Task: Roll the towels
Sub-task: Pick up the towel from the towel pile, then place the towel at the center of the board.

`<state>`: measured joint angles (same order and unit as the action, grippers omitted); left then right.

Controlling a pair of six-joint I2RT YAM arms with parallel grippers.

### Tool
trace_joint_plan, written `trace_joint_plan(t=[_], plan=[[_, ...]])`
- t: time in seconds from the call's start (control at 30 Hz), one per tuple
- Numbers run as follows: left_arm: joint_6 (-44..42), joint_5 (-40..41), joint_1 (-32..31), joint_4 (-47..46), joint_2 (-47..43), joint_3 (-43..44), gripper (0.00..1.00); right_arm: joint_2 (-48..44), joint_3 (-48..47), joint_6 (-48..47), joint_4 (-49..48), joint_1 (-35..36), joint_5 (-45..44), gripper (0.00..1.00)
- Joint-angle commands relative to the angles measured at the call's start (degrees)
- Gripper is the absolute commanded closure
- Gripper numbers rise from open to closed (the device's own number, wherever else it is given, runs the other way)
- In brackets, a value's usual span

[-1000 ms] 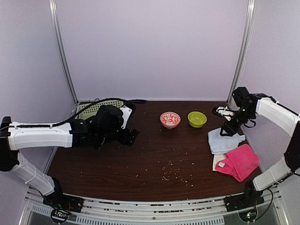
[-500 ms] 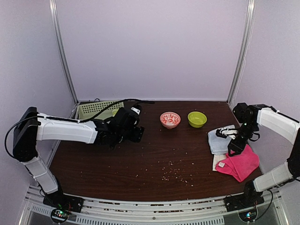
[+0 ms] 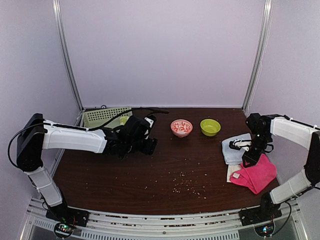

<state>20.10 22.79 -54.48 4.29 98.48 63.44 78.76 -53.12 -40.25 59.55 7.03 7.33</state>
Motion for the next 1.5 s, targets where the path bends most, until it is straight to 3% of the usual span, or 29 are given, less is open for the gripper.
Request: trace_joint_plan(t=[0.0, 0.3, 0.43, 0.53, 0.67, 0.77, 0.93, 1.03, 1.13, 1.33, 1.47], plan=[[0.8, -0.7, -0.3, -1.2, 0.9, 2.0, 0.31, -0.4, 1.1, 0.4, -0.6, 0.2, -1.6, 0.77], [0.9, 0.5, -0.3, 0.2, 1.5, 2.6, 0.31, -1.0, -0.3, 1.1, 0.6, 0.2, -0.1, 0.96], [1.6, 2.0, -0.3, 1.2, 1.5, 2.6, 0.32, -2.8, -7.0, 0.5, 5.3, 1.2, 9.3, 0.99], [2.6, 3.8, -0.2, 2.1, 1.3, 2.6, 0.32, -4.4, -11.9, 4.0, 2.6, 6.4, 18.2, 1.00], [5.7, 6.6, 0.6, 6.3, 0.9, 4.2, 0.32, -1.6, -19.6, 7.1, -0.7, 19.6, 25.7, 1.00], [9.6, 10.6, 1.3, 9.4, -1.5, 4.1, 0.33, 4.2, -31.6, 7.9, 0.9, 27.7, 29.3, 1.00], [14.8, 15.3, 3.8, 9.8, -9.9, -1.5, 0.34, 12.9, -67.4, 9.3, 6.1, 30.3, 42.0, 1.00], [16.8, 17.0, 5.6, 9.6, -14.9, -5.0, 0.34, 11.1, -74.5, 12.5, 0.7, 29.6, 42.6, 1.00], [16.4, 18.2, 6.6, 8.8, -18.8, -7.5, 0.34, 7.7, -70.9, 12.8, -1.6, 26.2, 40.2, 1.00], [12.9, 20.4, 7.5, 9.3, -20.9, -8.6, 0.34, -3.5, -27.9, 12.7, -16.4, 19.7, 31.7, 1.00], [10.6, 21.2, 7.5, 10.5, -22.2, -8.9, 0.34, -4.3, -10.3, 5.1, -12.0, 21.0, 27.0, 1.00]])
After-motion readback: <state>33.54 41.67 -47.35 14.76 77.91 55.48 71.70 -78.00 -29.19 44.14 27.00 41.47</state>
